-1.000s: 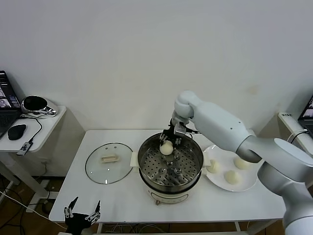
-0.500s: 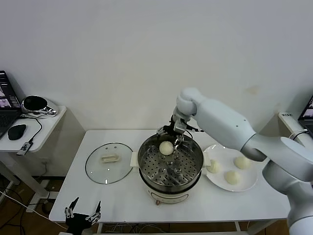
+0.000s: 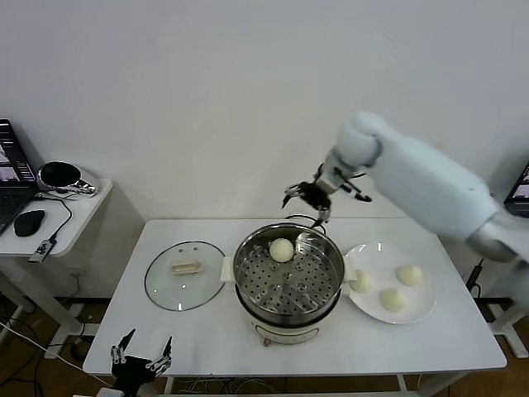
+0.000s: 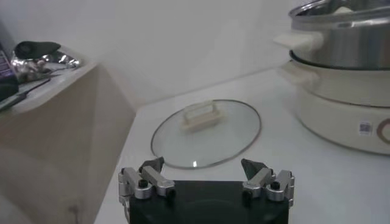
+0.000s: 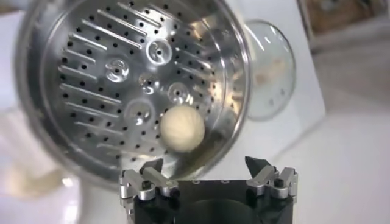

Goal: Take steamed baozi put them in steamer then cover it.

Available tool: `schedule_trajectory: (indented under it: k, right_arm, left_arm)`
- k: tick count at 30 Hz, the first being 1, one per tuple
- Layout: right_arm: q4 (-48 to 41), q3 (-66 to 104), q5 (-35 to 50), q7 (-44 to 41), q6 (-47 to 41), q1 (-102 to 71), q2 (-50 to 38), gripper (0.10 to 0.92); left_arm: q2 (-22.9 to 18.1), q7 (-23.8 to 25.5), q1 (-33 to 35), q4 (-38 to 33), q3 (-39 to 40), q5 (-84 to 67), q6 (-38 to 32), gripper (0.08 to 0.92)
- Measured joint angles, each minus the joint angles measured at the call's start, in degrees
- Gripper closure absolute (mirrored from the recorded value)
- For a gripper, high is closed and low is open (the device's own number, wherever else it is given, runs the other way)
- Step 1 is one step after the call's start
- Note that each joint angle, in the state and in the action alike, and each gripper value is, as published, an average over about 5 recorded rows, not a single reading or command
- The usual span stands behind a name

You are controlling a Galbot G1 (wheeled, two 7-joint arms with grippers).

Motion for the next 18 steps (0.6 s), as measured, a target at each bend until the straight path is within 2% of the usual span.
schedule_trajectory:
  k: [8,18]
  right_arm:
    - [3.7,0.0,2.2,0.6,-14.7,-1.9,-9.4,0.203]
    - [4.9,3.8,-0.7,4.4,-21.6,-10.5,-13.5,0.203]
  left_arm:
    - [0.4,0.3,0.4,-0.6,0.6,-0.1,0.3,0.177]
    - [0.2,0.3,0.8,-0.5,0.6,-0.1,0.3,0.177]
